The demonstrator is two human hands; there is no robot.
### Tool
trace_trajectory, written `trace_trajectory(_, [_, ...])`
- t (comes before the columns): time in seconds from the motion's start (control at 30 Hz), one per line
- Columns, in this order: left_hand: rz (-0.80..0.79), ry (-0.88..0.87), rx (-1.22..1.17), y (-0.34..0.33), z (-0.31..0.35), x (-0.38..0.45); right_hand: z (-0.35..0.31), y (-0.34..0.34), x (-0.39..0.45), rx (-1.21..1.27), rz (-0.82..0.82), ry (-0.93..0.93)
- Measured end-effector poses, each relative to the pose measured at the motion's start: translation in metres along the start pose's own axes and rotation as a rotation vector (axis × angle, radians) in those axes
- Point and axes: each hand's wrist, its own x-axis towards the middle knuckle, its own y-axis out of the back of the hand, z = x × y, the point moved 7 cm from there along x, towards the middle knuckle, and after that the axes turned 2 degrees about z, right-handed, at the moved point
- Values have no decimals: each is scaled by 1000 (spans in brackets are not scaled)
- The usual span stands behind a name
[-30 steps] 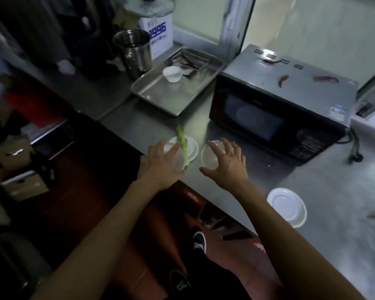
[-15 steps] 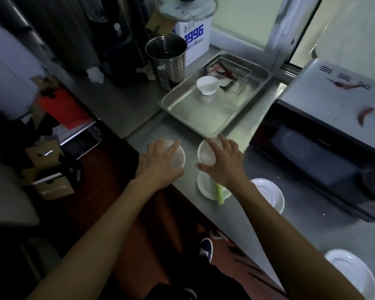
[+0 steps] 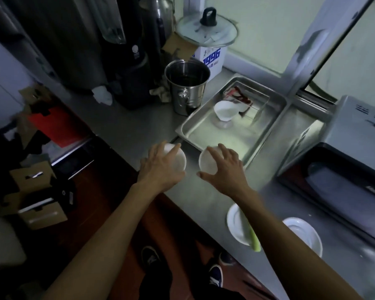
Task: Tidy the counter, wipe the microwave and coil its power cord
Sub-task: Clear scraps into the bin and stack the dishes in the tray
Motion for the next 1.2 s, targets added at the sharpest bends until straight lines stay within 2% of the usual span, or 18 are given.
trace_trajectory(0.17, [-10, -122, -4, 21, -29, 47, -25, 0, 35, -9, 77, -95])
trace_trajectory(0.33, [-24, -181, 5, 23, -27, 92, -24, 4, 60, -36, 130, -168])
trace_trajectory(0.5, [-47, -237, 9, 13, -8, 134, 7, 10, 90, -66, 139, -260])
trace_trajectory(0.73, [-100, -292, 19, -6, 36, 200, 62, 16, 157, -65, 130, -297])
trace_trajectory(0.93, [-193, -265, 26, -34, 61, 249, 113, 7, 228, -37, 128, -306])
trace_trajectory(1.2, [-208, -285, 46, -64, 69, 282, 139, -12, 298, -45, 109, -280])
